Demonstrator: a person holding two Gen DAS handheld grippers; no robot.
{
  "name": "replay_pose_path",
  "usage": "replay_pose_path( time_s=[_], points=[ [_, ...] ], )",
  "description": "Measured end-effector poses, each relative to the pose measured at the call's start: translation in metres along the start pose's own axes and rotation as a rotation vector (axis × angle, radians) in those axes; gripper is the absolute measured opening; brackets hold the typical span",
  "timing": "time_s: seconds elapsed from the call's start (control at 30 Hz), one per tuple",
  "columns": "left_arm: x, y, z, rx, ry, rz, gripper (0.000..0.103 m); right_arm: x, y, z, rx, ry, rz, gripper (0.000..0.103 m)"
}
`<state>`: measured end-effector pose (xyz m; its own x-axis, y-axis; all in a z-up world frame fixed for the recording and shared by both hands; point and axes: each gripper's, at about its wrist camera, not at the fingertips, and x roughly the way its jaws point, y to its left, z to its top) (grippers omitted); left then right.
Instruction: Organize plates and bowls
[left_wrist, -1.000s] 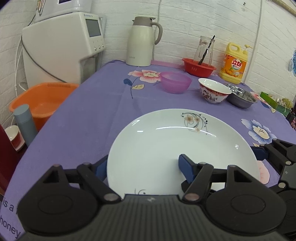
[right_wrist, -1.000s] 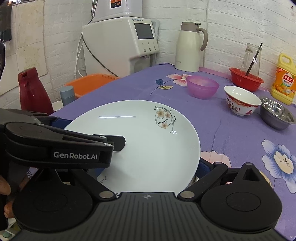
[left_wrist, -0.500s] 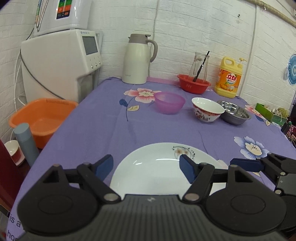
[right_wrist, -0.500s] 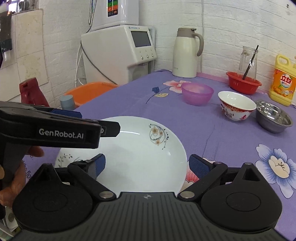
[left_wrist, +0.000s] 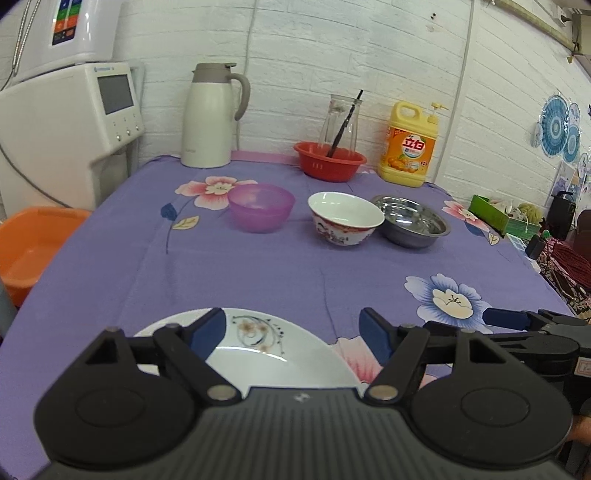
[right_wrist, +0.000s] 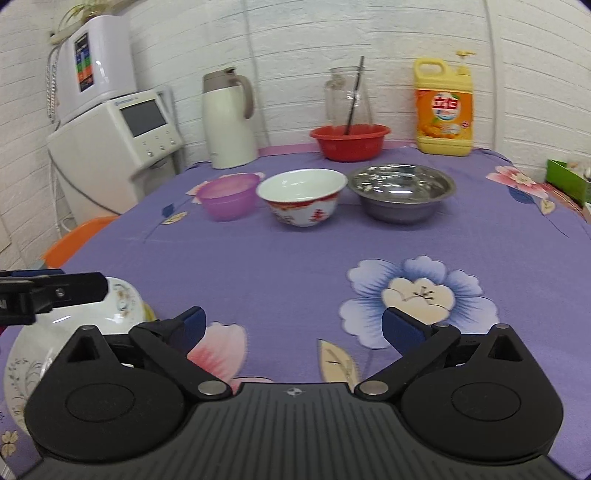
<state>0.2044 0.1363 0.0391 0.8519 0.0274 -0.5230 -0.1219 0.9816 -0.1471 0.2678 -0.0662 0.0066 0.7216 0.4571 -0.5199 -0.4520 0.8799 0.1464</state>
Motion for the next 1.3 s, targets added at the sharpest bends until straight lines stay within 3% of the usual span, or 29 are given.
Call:
replay_pose_path(
  time_s=[0.13, 0.27, 0.53, 0.63, 0.87, 0.93, 1.13, 1.3],
  points=[
    [0.015, -0.017, 0.005, 0.013, 0.027, -0.02, 0.072, 0.017, -0.031, -0.004, 0.016, 0.056, -0.08, 0.103],
    [0.032, -0.033, 0.013, 0.035, 0.05, -0.04, 0.072, 0.019, -0.05, 0.002, 0.023, 0.05, -0.065, 0.103],
    [0.068, -0.067, 0.028, 0.085, 0.096, -0.081, 0.073, 0.041, -0.082, 0.079, -0.05, -0.066, -0.088, 0.103],
    [0.079, -0.074, 0.032, 0.113, 0.114, -0.068, 0.073, 0.071, -0.103, 0.107, -0.054, -0.058, -0.109, 0.103],
    [0.095, -0.07, 0.034, 0.11, 0.142, -0.041, 0.073, 0.163, -0.146, 0.123, -0.059, 0.155, -0.218, 0.103],
    [0.098, -0.066, 0.035, 0.092, 0.146, -0.043, 0.073, 0.176, -0.148, 0.124, -0.081, 0.206, -0.206, 0.103],
    [0.097, -0.061, 0.035, 0.056, 0.147, -0.067, 0.073, 0.189, -0.143, 0.125, -0.109, 0.353, -0.158, 0.103],
    [0.085, -0.058, 0.037, 0.042, 0.117, -0.097, 0.073, 0.182, -0.137, 0.123, -0.117, 0.421, -0.152, 0.103]
  ],
)
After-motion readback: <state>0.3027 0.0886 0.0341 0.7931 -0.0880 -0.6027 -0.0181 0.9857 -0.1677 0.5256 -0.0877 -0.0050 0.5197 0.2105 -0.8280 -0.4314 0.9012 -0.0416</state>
